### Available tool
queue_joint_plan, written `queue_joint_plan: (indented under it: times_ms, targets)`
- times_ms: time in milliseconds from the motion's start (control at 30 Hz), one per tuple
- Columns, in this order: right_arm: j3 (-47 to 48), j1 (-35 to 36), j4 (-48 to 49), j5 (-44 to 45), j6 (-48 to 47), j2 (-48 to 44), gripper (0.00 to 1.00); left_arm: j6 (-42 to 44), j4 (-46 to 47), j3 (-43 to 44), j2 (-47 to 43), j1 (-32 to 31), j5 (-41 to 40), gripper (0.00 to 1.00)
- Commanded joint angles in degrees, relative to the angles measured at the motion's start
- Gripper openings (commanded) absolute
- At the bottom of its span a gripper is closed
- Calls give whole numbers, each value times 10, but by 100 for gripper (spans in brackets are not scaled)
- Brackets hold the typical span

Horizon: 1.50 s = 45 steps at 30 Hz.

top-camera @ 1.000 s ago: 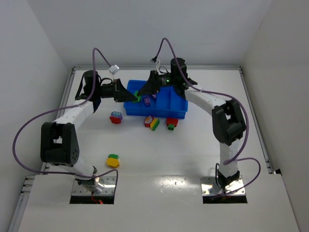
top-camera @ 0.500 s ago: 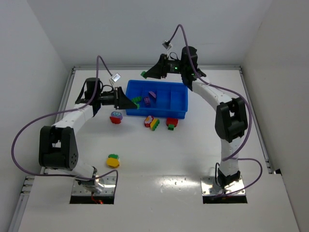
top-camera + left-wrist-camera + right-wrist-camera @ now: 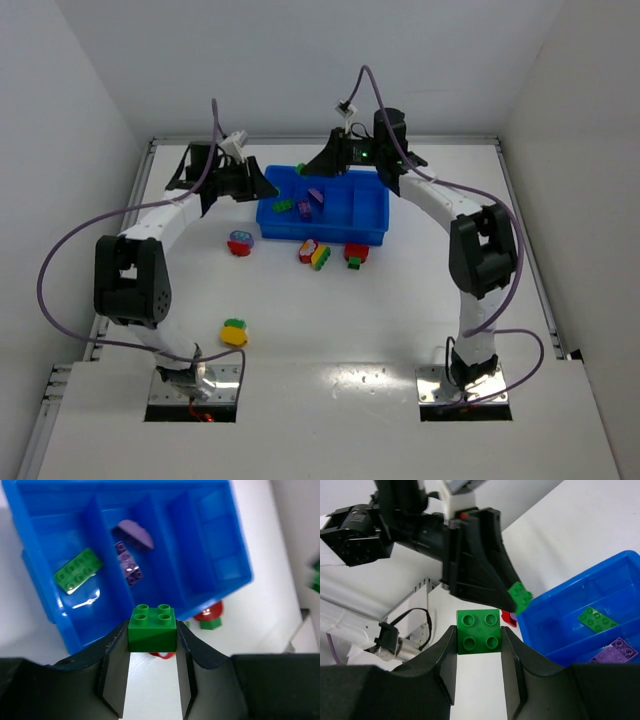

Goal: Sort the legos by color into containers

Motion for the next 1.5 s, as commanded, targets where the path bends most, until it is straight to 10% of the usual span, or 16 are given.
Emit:
queue_joint_plan:
  times_ms: [0, 267, 733, 800, 1267, 1467]
  targets:
    - [-7, -2, 5, 8, -37, -55, 0, 13, -29, 28, 15, -26, -105, 42]
    - [-12, -19, -7, 8, -42, -60, 0, 36, -64, 86, 54, -58, -154, 74]
    - [79, 27, -56, 33, -89, 51, 2, -51, -82, 111, -66, 13, -243, 76]
    - [99, 35, -68, 54, -112, 75, 2, -51, -88, 111, -72, 50, -219, 100]
    - [156, 92, -154, 251, -236, 160, 12, -34, -91, 46, -99, 135, -96, 100]
    - [173, 116, -159, 304, -258, 189, 43, 9, -117, 52, -99, 135, -118, 100]
